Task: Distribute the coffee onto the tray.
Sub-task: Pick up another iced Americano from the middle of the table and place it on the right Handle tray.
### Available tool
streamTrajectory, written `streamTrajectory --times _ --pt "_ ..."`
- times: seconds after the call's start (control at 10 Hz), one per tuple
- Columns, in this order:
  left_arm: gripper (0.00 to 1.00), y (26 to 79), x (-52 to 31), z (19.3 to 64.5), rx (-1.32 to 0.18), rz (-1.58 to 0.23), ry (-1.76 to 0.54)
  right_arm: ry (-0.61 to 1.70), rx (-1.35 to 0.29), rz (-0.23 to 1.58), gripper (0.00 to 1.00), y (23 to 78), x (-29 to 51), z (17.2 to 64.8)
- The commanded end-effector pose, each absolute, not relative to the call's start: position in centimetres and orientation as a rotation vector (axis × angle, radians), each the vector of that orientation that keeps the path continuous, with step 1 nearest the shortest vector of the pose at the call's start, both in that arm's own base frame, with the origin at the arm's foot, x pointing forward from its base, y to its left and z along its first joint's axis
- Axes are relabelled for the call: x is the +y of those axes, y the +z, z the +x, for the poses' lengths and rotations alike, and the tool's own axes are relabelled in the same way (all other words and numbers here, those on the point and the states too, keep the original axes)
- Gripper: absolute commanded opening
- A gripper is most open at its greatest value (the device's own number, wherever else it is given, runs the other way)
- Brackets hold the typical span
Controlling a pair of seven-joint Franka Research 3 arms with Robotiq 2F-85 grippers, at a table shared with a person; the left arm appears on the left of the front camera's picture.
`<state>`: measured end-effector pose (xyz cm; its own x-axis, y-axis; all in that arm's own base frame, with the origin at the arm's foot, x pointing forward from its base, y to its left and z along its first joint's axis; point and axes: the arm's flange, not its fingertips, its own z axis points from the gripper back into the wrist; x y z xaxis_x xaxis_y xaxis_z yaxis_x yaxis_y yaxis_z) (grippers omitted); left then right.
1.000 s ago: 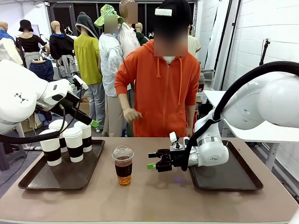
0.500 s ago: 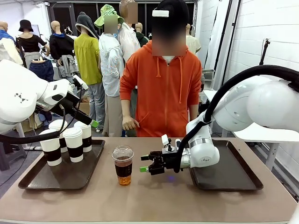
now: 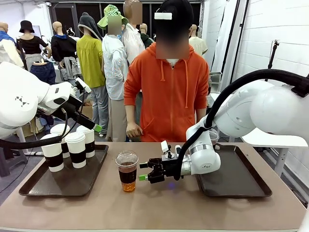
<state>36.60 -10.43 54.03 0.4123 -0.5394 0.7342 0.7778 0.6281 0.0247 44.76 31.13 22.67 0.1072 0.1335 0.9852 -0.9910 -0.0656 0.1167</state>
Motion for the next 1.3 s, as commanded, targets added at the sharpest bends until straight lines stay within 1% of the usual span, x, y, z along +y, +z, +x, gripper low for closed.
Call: streamTrajectory --times 0.0,0.3,1.2 --pt "1.0 53.8 -10.2 36.6 -0.78 -0.364 -0.853 1.224 -1.03 1.199 1.0 22.1 32.5 45.0" --pt "1.0 53.8 -10.2 36.6 -0.78 -0.364 -0.853 1.222 -1.045 1.229 1.0 22.1 33.3 45.1" --pt "1.0 53.8 -10.2 36.6 -0.78 -0.364 -0.853 1.277 -0.951 1.29 1.0 22.2 36.8 45.9"
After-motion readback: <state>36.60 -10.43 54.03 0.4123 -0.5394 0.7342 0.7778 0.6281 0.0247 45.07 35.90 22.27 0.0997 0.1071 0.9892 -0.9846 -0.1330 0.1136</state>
